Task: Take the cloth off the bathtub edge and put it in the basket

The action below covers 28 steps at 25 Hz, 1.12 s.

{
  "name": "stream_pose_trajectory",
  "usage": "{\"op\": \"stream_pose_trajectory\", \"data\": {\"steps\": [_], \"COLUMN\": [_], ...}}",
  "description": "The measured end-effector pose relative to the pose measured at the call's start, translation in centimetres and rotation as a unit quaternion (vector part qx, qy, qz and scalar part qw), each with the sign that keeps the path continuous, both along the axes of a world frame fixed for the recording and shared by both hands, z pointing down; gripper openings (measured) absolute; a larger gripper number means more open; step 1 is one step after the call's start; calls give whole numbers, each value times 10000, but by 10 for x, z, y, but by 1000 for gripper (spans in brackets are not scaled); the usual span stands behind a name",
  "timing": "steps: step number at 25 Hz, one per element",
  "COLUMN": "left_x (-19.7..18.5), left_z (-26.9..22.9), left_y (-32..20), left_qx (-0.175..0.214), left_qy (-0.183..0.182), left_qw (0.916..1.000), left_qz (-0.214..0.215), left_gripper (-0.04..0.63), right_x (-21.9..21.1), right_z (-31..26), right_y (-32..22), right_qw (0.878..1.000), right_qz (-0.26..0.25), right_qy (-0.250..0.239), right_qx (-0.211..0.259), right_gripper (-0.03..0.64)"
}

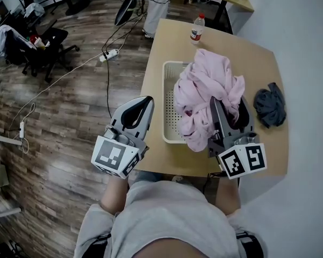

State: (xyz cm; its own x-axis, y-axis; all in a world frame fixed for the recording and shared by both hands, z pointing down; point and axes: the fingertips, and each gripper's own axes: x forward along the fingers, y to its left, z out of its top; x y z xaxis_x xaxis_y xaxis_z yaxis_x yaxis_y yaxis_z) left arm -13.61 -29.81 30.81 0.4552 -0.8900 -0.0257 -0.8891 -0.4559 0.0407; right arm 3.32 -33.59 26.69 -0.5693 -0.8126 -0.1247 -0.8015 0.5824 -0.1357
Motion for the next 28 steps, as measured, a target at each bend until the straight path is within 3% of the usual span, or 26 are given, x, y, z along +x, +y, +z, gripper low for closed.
{"op": "stream_pose_trajectory", "data": {"steps": [6,17,18,20,21,24,28], "left_x": [-22,-40,-41,-43,-44,-46,-51], "left_z": [1,26,29,35,38,45,56], "left_y": [-18,-48,-50,-54,-56,-60,-66], "left_qx": [-66,-365,-407,-477,-504,-575,-697], "left_qy": [-43,-71,-55,-18,-5,16,83], "left_qw": [9998,9977,9973,9966,9963,9955,9947], "left_qz": [209,575,606,665,691,751,750], "left_gripper": [-3,-3,-3,-3,-3,-3,-3], "right_x": [-17,-30,-30,-30,-30,-28,-27], "right_z": [12,73,79,95,107,151,171], "right_y": [-23,-58,-60,-67,-71,-78,-78], "right_qw": [9995,9932,9923,9886,9850,9720,9693], "right_qz": [260,761,818,1009,1127,1251,1209], "right_qy": [2,97,135,272,342,352,353], "right_qx": [-161,-879,-919,-1087,-1258,-1959,-2110], "right_gripper": [282,275,261,164,65,43,41]}}
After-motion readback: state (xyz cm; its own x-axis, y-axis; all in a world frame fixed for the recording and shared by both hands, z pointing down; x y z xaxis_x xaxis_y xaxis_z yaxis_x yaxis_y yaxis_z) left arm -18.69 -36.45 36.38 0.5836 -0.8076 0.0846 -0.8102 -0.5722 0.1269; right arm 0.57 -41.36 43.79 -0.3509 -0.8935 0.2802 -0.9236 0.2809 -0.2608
